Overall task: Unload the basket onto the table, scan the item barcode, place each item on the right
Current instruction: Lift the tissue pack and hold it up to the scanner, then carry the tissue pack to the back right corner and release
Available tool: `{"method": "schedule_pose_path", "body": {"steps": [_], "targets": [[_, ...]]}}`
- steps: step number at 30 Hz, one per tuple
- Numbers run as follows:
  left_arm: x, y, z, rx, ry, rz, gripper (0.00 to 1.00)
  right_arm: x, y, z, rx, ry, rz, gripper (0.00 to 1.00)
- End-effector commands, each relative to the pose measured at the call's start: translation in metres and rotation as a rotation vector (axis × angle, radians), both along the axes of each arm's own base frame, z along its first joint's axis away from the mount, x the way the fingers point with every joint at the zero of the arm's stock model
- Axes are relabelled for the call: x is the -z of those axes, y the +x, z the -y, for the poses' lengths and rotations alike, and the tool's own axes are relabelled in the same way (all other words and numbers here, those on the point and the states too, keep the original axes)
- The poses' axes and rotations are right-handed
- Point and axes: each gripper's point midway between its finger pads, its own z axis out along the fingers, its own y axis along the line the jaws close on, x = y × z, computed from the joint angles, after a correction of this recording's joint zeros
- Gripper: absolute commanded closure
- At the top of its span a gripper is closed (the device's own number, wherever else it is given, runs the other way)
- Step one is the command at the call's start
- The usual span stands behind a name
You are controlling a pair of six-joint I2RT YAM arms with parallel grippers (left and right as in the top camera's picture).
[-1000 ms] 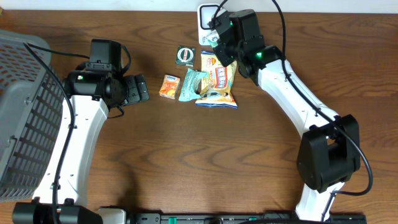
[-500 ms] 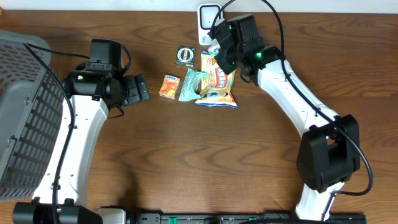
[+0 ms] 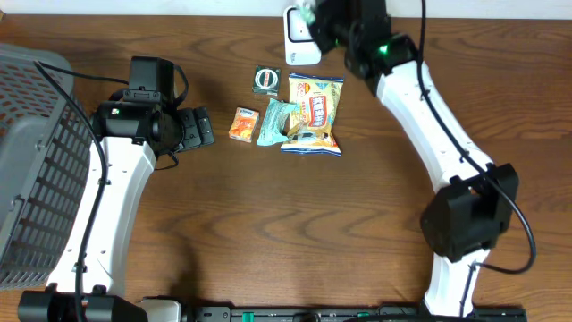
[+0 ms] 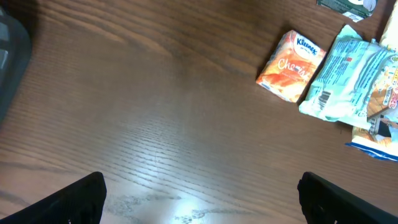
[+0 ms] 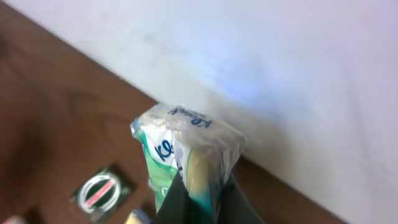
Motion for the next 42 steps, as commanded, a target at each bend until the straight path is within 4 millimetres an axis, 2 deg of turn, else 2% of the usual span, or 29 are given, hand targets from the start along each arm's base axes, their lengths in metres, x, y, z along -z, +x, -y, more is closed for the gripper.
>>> {"method": "schedule_pose_path", "body": {"steps": [1, 5, 9, 14, 20, 27, 31, 32, 35, 36, 37, 38, 39, 40, 42], "targets": [[0.0, 0.001, -0.002, 0.0, 0.014, -0.002, 0.02, 0.028, 0.032, -0.004, -0.027, -0.088, 0.019, 0.96], [0.0, 0.001, -0.002, 0.0, 0.014, -0.002, 0.02, 0.051, 0.063, 0.009, 0.027, -0.356, 0.115, 0.98], [0.0, 0.001, -0.002, 0.0, 0.014, -0.002, 0.02, 0.083, 0.076, 0.01, 0.021, -0.566, 0.154, 0.99], [0.0, 0.001, -0.002, 0.0, 0.014, -0.003, 0.02, 0.112, 0.081, 0.005, 0.028, -0.615, 0.142, 0.99], [0.0, 0.001, -0.002, 0.0, 0.014, -0.002, 0.02, 0.123, 0.076, -0.012, -0.06, -0.576, 0.133, 0.99], [0.0, 0.001, -0.002, 0.0, 0.014, -0.002, 0.02, 0.124, 0.076, -0.011, -0.051, -0.564, 0.125, 0.99], [0.0, 0.001, -0.002, 0.0, 0.014, -0.003, 0.02, 0.118, 0.078, -0.008, -0.01, -0.526, 0.121, 0.99], [0.0, 0.001, -0.002, 0.0, 0.014, -0.002, 0.02, 0.11, 0.08, -0.001, 0.03, -0.519, 0.125, 0.99], [0.0, 0.001, -0.002, 0.0, 0.014, -0.002, 0.02, 0.082, 0.088, 0.038, 0.197, -0.444, 0.119, 0.99], [0.0, 0.001, -0.002, 0.0, 0.014, -0.003, 0.02, 0.072, 0.09, 0.06, 0.248, -0.413, 0.105, 0.99], [0.0, 0.001, -0.002, 0.0, 0.014, -0.002, 0.02, 0.07, 0.09, 0.068, 0.264, -0.405, 0.096, 0.99], [0.0, 0.001, -0.002, 0.0, 0.014, -0.002, 0.02, 0.066, 0.09, 0.09, 0.302, -0.394, 0.071, 0.99], [0.0, 0.001, -0.002, 0.0, 0.014, -0.003, 0.02, 0.065, 0.089, 0.101, 0.32, -0.391, 0.056, 0.99], [0.0, 0.001, -0.002, 0.0, 0.014, -0.003, 0.02, 0.068, 0.086, 0.138, 0.373, -0.393, 0.0, 0.99], [0.0, 0.001, -0.002, 0.0, 0.014, -0.003, 0.02, 0.08, 0.08, 0.181, 0.424, -0.413, -0.082, 0.99]]}}
